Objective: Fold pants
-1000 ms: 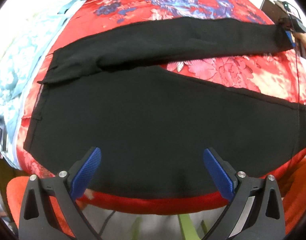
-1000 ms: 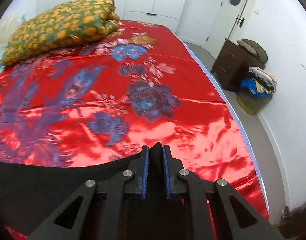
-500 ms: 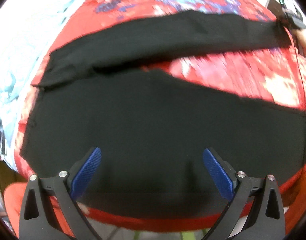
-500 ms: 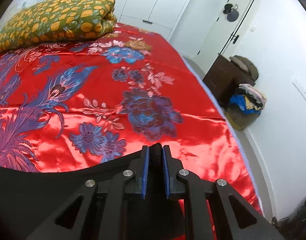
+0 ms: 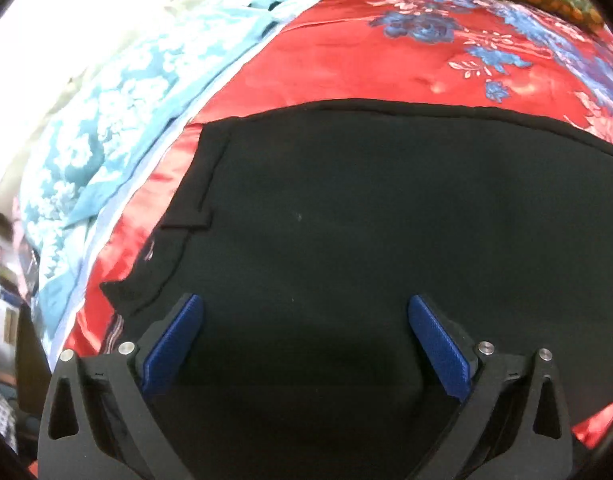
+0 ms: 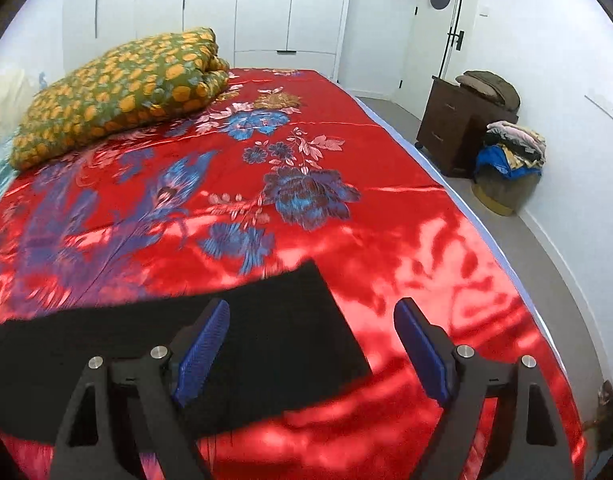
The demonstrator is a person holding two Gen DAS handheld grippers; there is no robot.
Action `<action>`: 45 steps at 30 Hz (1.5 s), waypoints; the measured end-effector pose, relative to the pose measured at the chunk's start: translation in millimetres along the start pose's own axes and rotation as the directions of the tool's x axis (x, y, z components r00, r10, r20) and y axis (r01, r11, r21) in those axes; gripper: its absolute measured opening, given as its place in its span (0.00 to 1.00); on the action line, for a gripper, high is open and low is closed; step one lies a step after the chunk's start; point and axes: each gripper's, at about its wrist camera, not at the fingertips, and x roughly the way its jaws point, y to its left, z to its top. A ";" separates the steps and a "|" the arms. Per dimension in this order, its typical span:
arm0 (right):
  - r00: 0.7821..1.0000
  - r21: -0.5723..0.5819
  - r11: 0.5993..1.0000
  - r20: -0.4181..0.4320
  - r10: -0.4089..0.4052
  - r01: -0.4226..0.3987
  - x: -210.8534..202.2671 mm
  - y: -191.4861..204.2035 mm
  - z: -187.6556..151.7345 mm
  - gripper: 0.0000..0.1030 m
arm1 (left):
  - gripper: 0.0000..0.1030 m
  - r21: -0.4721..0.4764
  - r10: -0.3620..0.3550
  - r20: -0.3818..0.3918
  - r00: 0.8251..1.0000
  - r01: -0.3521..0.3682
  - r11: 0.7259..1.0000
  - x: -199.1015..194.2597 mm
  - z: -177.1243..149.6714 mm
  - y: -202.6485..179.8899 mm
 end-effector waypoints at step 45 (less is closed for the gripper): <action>0.976 -0.095 0.980 -0.143 0.161 -0.176 -212.0 177.5 -343.1 1.00 | 1.00 0.185 -0.407 0.027 0.913 0.396 0.900 -102.5 -179.5 5.0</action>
